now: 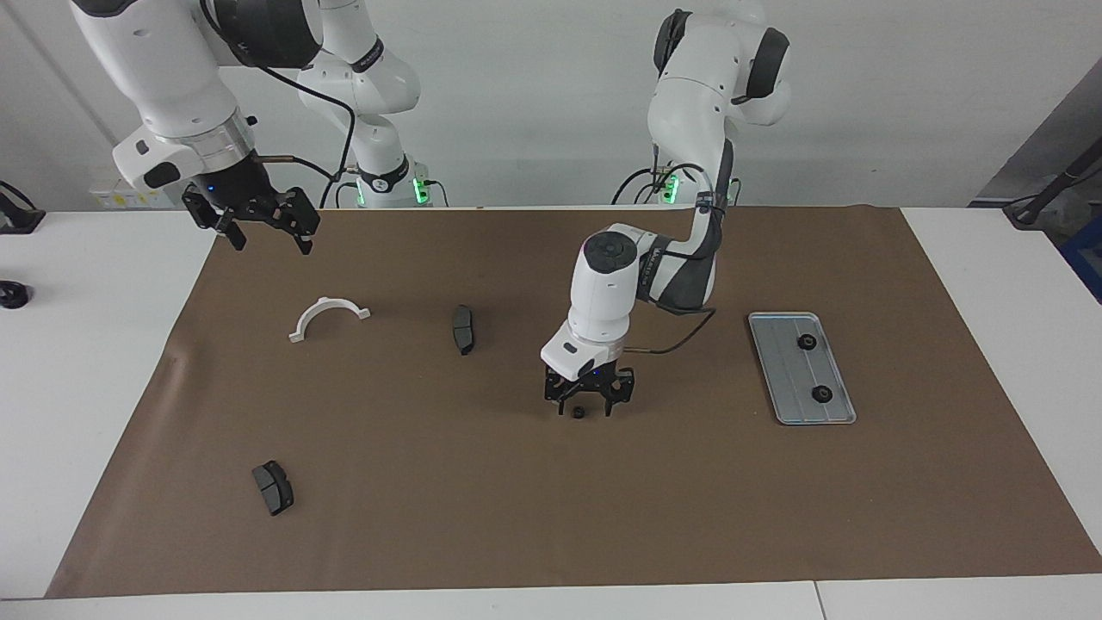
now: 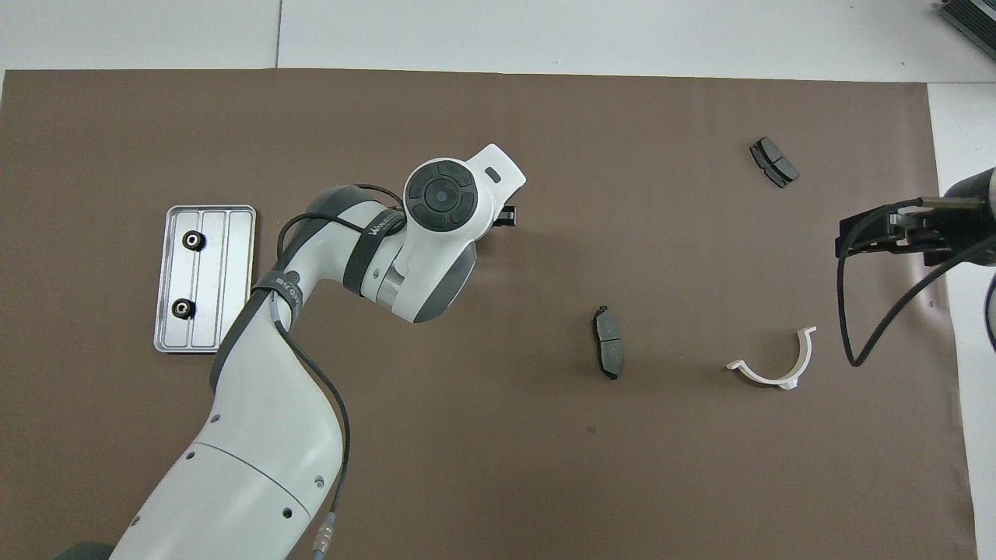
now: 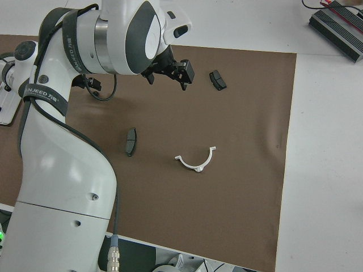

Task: Pick bearing gear from pile to tray
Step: 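Carry the bearing to the tray and release it with the left gripper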

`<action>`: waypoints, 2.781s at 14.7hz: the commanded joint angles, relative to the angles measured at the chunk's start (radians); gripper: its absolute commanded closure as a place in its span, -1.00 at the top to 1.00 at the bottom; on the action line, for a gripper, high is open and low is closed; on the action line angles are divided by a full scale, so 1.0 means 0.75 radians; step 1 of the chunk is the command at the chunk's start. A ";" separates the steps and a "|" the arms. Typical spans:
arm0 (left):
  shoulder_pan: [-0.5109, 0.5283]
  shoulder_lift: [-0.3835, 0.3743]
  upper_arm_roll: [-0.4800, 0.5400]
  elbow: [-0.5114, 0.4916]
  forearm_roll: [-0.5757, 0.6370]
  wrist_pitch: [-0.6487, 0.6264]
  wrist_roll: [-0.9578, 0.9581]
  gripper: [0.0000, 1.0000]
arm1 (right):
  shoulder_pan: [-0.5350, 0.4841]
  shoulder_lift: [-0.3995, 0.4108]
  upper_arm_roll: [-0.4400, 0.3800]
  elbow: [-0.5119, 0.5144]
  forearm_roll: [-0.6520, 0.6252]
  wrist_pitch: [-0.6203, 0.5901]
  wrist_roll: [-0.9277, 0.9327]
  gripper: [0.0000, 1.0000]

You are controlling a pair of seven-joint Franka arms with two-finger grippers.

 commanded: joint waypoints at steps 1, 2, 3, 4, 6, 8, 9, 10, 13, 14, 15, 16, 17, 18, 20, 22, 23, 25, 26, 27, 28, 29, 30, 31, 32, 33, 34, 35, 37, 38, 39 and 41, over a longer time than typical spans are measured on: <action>-0.011 0.002 0.019 -0.008 -0.065 0.032 -0.003 0.44 | -0.010 -0.028 0.005 -0.019 -0.007 -0.028 -0.015 1.00; -0.011 0.002 0.019 -0.016 -0.072 0.036 -0.003 0.40 | -0.008 -0.026 0.005 -0.013 -0.011 -0.032 -0.021 1.00; -0.013 0.002 0.019 -0.024 -0.072 0.036 -0.003 0.39 | -0.010 -0.022 0.005 0.003 -0.011 -0.045 -0.027 1.00; -0.013 0.000 0.019 -0.034 -0.072 0.036 -0.003 0.39 | -0.014 -0.022 0.003 0.007 -0.013 -0.051 -0.027 1.00; -0.015 0.000 0.019 -0.040 -0.072 0.034 -0.003 0.39 | -0.014 -0.026 0.003 -0.003 -0.009 -0.049 -0.013 1.00; -0.017 -0.002 0.019 -0.059 -0.072 0.036 -0.003 0.38 | -0.020 -0.028 0.005 -0.011 0.001 -0.043 -0.019 1.00; -0.017 -0.004 0.019 -0.079 -0.072 0.038 -0.003 0.36 | -0.022 -0.028 0.003 -0.011 0.009 -0.041 -0.017 1.00; -0.017 -0.004 0.021 -0.085 -0.072 0.052 -0.003 0.33 | -0.022 -0.026 0.003 -0.009 0.009 -0.036 -0.017 1.00; -0.025 -0.004 0.025 -0.085 -0.072 0.062 -0.058 -0.59 | -0.010 -0.028 0.005 -0.011 0.009 -0.038 -0.021 1.00; -0.023 -0.006 0.025 -0.083 -0.072 0.065 -0.070 -0.99 | -0.008 -0.028 0.005 -0.009 0.009 -0.038 -0.021 1.00; -0.017 -0.006 0.027 -0.077 -0.072 0.065 -0.079 -1.00 | -0.006 -0.028 0.005 -0.009 0.009 -0.038 -0.021 1.00; -0.015 -0.006 0.031 -0.077 -0.070 0.052 -0.081 -1.00 | -0.008 -0.028 0.003 -0.009 0.009 -0.038 -0.021 1.00; -0.013 -0.018 0.035 -0.079 -0.068 0.038 -0.079 -1.00 | -0.008 -0.028 0.003 -0.009 0.009 -0.038 -0.021 1.00; -0.005 -0.057 0.035 -0.095 -0.066 0.010 -0.079 -1.00 | -0.008 -0.028 0.003 -0.009 0.009 -0.036 -0.021 1.00; -0.003 -0.135 0.068 -0.140 -0.064 -0.080 -0.079 -1.00 | -0.008 -0.028 0.005 -0.009 0.009 -0.038 -0.021 1.00; -0.009 -0.226 0.137 -0.248 -0.060 -0.083 -0.069 -1.00 | -0.008 -0.028 0.003 -0.009 0.009 -0.038 -0.021 1.00; -0.005 -0.292 0.164 -0.332 -0.056 -0.073 -0.062 -1.00 | -0.008 -0.028 0.005 -0.009 0.009 -0.038 -0.021 1.00; -0.003 -0.400 0.240 -0.467 -0.023 -0.054 -0.036 -1.00 | -0.008 -0.028 0.003 -0.009 0.009 -0.038 -0.021 1.00; 0.009 -0.451 0.274 -0.529 -0.023 -0.026 0.023 -1.00 | -0.008 -0.028 0.003 -0.009 0.009 -0.038 -0.021 1.00; 0.048 -0.507 0.283 -0.592 -0.023 0.001 0.094 -1.00 | -0.006 -0.028 0.005 -0.009 0.009 -0.038 -0.021 1.00; 0.099 -0.558 0.283 -0.651 -0.023 0.015 0.152 -1.00 | -0.008 -0.028 0.003 -0.009 0.009 -0.038 -0.021 1.00; 0.138 -0.603 0.283 -0.698 -0.023 0.015 0.201 -1.00 | -0.008 -0.028 0.005 -0.009 0.009 -0.036 -0.021 1.00; 0.175 -0.634 0.283 -0.741 -0.023 0.015 0.248 -1.00 | -0.008 -0.028 0.005 -0.011 0.009 -0.038 -0.021 1.00; 0.218 -0.654 0.283 -0.778 -0.023 0.018 0.293 -1.00 | -0.008 -0.028 0.003 -0.009 0.009 -0.038 -0.021 1.00; 0.251 -0.669 0.283 -0.811 -0.023 0.032 0.334 -1.00 | -0.008 -0.028 0.003 -0.009 0.009 -0.038 -0.021 1.00; 0.291 -0.671 0.283 -0.826 -0.023 0.056 0.365 -1.00 | -0.008 -0.028 0.005 -0.009 0.009 -0.036 -0.021 1.00; 0.340 -0.671 0.283 -0.838 -0.023 0.075 0.383 -1.00 | -0.008 -0.028 0.003 -0.011 0.009 -0.038 -0.021 1.00; 0.377 -0.673 0.281 -0.848 -0.023 0.089 0.408 -1.00 | -0.008 -0.028 0.003 -0.011 0.009 -0.038 -0.021 1.00; 0.433 -0.681 0.281 -0.887 -0.023 0.136 0.453 -1.00 | -0.008 -0.028 0.003 -0.011 0.009 -0.036 -0.021 1.00; 0.435 -0.687 0.281 -0.918 -0.023 0.169 0.453 -1.00 | -0.008 -0.028 0.005 -0.011 0.009 -0.038 -0.021 1.00; 0.437 -0.687 0.281 -0.944 -0.023 0.203 0.453 -1.00 | -0.008 -0.028 0.003 -0.009 0.009 -0.038 -0.021 1.00; 0.439 -0.677 0.281 -0.973 -0.023 0.257 0.453 -1.00 | -0.008 -0.028 0.005 -0.009 0.009 -0.038 -0.021 1.00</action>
